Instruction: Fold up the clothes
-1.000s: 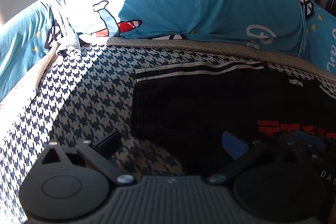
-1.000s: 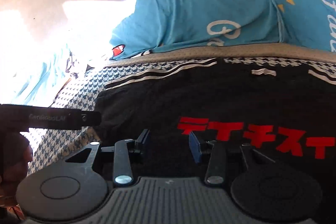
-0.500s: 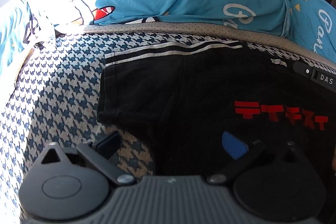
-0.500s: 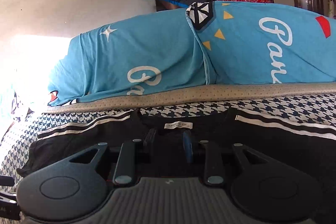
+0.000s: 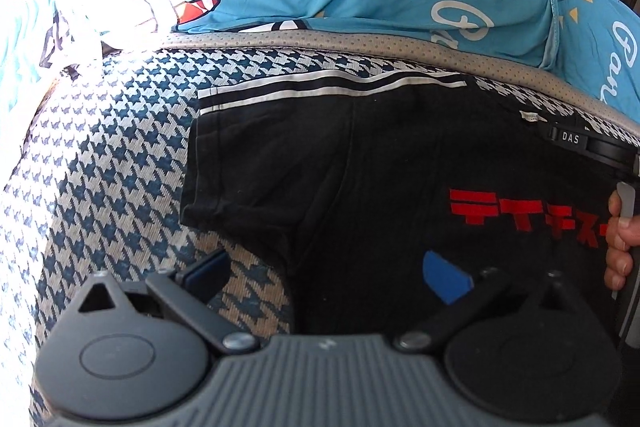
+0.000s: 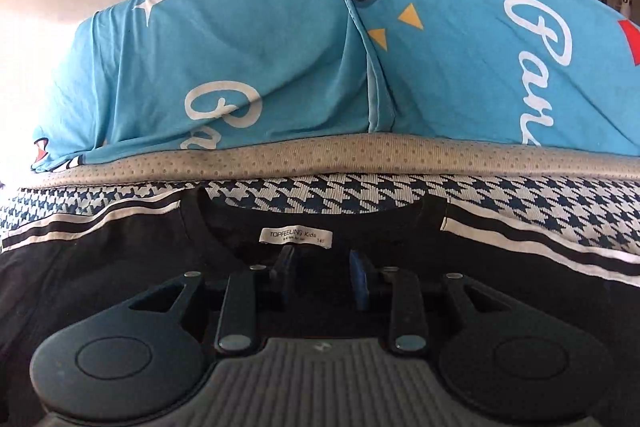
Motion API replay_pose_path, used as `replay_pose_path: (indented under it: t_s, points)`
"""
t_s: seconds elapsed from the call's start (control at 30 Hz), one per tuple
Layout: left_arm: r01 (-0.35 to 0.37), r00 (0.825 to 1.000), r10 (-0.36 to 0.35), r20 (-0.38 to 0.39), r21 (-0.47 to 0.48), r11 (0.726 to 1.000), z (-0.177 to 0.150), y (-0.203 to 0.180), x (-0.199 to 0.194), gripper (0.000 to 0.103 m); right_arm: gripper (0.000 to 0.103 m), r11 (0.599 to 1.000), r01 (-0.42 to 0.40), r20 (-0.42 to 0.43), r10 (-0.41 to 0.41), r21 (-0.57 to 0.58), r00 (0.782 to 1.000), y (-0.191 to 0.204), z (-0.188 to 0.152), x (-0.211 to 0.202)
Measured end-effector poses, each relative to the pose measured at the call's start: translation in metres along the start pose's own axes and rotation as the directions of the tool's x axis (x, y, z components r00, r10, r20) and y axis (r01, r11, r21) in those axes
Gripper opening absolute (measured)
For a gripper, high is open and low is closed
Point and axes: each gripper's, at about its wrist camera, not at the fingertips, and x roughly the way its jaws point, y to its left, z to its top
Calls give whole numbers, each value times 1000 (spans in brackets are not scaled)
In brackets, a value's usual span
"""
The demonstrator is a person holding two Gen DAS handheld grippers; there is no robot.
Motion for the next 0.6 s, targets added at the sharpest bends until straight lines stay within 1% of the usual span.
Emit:
replay_pose_path:
  t_s: [0.13,0.3,0.43,0.6]
  points:
    - [6,1000,-6,-8,-10,1000,0,1,2,103,27,1000,11,1,-11,13,1000,0,4,8]
    - [9,1000,-9,-14,-11,1000,1,2,4,103,26,1000,21,18,-21,3,1000,1,7,16]
    - [8,1000,-8,-15,-6,1000,0,1,4,103,25,999,52,39,-52,-7,998,6,8,21]
    - [6,1000,-6,-16,-5,1000,-3,1,2,103,25,998,59,58,-61,27,996,5,11,26]
